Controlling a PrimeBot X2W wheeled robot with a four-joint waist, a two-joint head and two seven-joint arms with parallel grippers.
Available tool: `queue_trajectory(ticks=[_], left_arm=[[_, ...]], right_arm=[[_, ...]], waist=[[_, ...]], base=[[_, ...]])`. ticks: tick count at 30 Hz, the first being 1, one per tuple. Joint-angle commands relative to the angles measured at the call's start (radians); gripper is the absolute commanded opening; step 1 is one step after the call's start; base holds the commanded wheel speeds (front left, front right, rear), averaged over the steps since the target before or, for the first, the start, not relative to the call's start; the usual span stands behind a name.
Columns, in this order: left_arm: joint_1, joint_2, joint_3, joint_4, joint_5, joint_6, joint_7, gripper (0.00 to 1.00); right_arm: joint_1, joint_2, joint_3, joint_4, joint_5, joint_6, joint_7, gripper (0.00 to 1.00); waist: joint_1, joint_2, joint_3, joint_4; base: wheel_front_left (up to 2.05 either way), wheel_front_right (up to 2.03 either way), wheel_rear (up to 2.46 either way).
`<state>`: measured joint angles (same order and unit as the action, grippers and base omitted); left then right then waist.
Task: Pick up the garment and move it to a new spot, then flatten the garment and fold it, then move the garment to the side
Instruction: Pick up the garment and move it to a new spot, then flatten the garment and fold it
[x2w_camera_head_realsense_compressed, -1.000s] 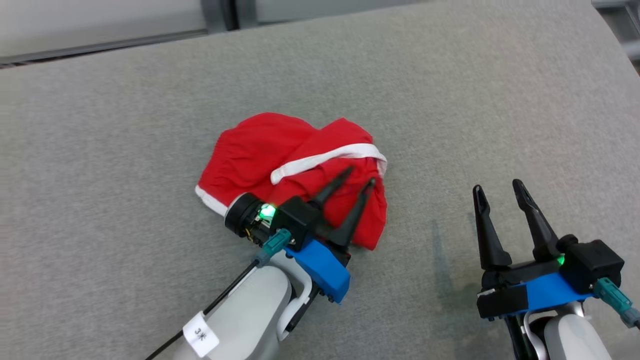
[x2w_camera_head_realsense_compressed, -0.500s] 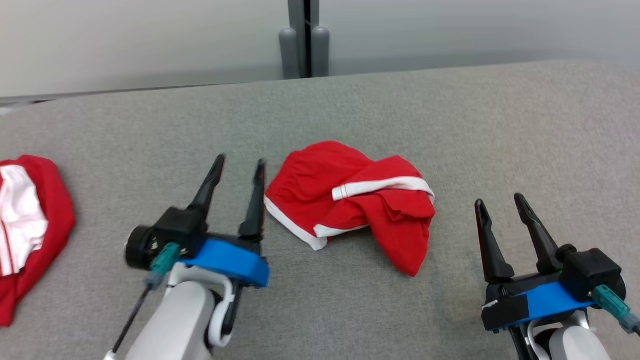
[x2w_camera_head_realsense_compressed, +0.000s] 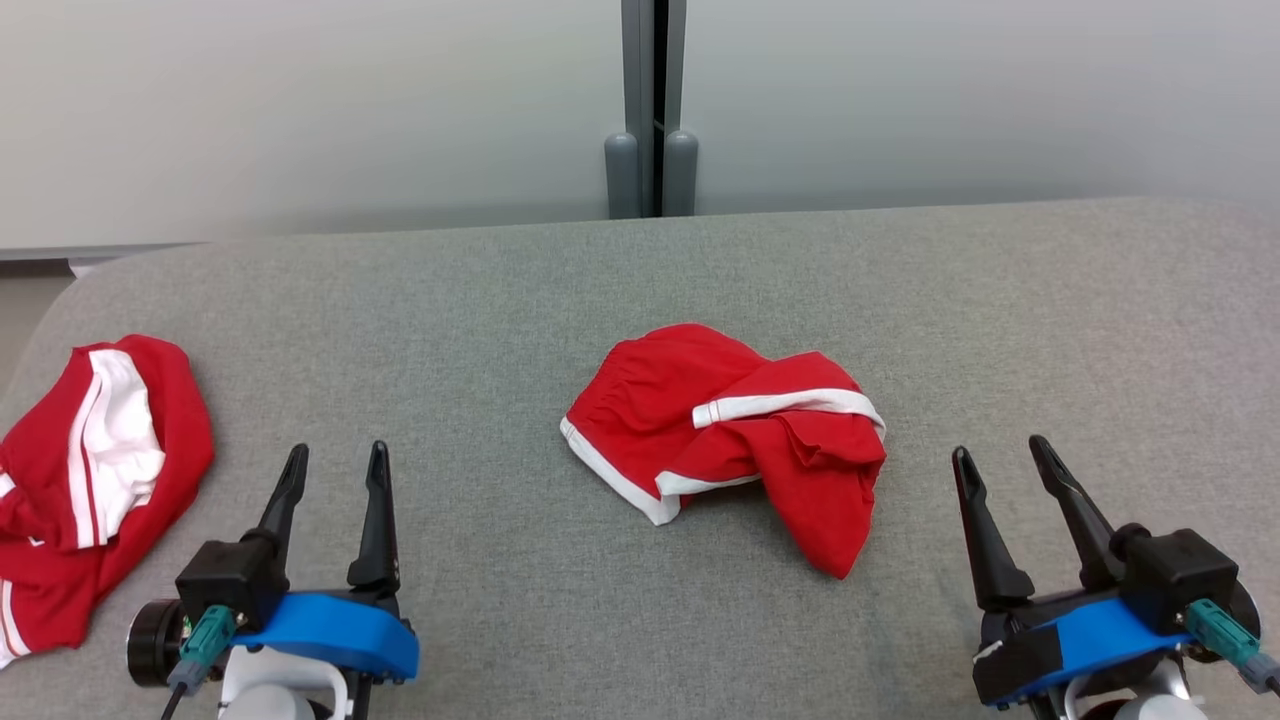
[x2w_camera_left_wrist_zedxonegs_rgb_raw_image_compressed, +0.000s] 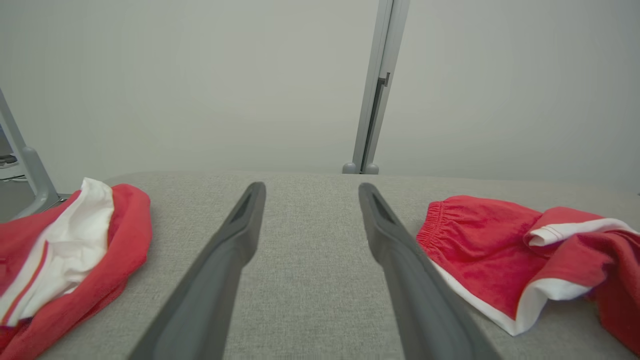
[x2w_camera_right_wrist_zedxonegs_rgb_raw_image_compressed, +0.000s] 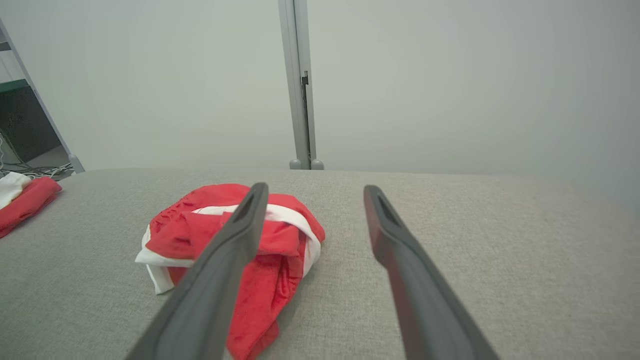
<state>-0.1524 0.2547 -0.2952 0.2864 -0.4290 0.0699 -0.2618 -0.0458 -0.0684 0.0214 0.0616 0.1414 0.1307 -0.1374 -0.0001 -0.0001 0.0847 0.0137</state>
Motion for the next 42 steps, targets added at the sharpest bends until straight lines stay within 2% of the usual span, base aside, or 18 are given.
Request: queue_trajectory(ticks=[1,14,29,36,42], left_arm=[[0.018,0.009,0.007,-0.01,0.003,-0.005,-0.004,1.0],[0.086,0.013,-0.003,-0.015,0.012,-0.019,-0.004,1.0],[0.061,0.007,-0.005,-0.026,0.012,-0.014,-0.004,1.0],[-0.006,-0.004,-0.016,-0.045,0.032,-0.024,-0.004,1.0],[-0.075,-0.035,-0.015,-0.051,0.056,-0.033,-0.004,1.0]], right_arm=[[0.022,-0.007,-0.007,-0.006,-0.008,0.0,0.01,1.0],[0.081,0.001,-0.016,-0.027,-0.008,0.0,0.041,1.0],[0.07,0.005,-0.017,-0.029,-0.012,0.0,0.052,1.0],[-0.008,-0.042,0.06,0.003,-0.011,0.0,0.078,1.0],[-0.115,-0.088,0.155,0.072,-0.006,0.0,0.086,1.0]], waist=[[0.0001,0.0001,-0.015,-0.006],[0.0001,0.0001,-0.055,-0.021],[0.0001,0.0001,-0.033,-0.014],[0.0001,0.0001,0.052,0.027],[0.0001,0.0001,0.142,0.074]], base=[[0.0,0.0,0.0],[0.0,0.0,0.0],[0.0,0.0,0.0],[0.0,0.0,0.0],[0.0,0.0,0.0]])
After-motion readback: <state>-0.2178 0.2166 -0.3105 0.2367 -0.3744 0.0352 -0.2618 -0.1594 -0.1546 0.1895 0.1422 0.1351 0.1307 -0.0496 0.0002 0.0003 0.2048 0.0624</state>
